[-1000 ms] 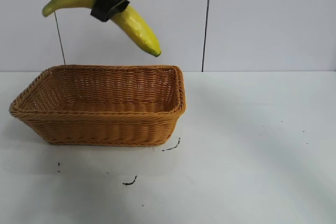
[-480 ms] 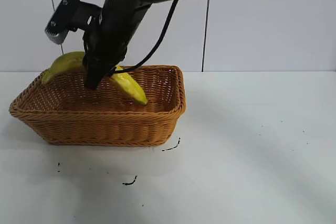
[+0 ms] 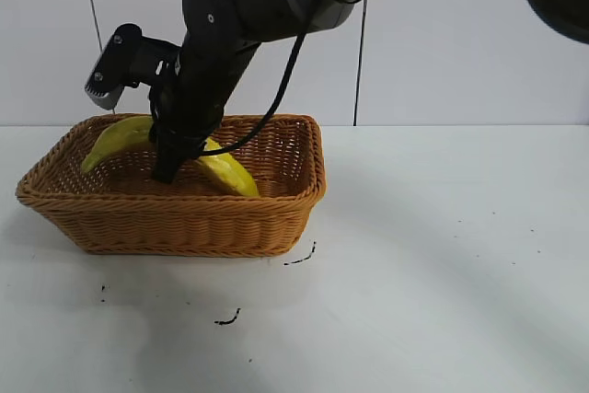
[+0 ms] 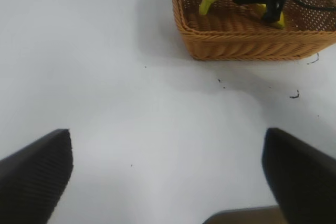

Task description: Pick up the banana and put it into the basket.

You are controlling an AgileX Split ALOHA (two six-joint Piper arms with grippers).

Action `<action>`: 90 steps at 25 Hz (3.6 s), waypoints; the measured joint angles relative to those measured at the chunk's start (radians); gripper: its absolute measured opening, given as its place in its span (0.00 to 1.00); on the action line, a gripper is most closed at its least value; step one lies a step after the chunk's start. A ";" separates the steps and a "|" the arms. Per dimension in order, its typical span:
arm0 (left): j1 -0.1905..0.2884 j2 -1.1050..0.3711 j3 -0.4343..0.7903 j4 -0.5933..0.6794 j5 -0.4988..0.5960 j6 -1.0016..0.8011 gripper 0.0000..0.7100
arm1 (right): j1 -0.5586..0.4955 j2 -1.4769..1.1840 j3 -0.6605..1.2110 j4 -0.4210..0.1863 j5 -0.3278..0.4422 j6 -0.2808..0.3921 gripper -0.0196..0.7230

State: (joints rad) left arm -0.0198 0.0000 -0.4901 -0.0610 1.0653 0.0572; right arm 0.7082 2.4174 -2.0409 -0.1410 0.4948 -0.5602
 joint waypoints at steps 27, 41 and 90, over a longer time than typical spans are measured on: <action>0.000 0.000 0.000 0.000 0.000 0.000 0.98 | -0.362 -0.246 -0.062 0.141 0.620 0.543 0.81; 0.000 0.000 0.000 0.000 0.000 0.000 0.98 | -0.689 -0.246 -0.062 0.135 0.713 0.516 0.81; 0.000 0.000 0.000 0.000 0.000 0.000 0.98 | -0.689 -2.293 1.543 0.180 0.526 0.494 0.81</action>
State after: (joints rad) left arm -0.0198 0.0000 -0.4901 -0.0610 1.0653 0.0572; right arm 0.0191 0.1247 -0.4976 0.0387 1.0209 -0.0659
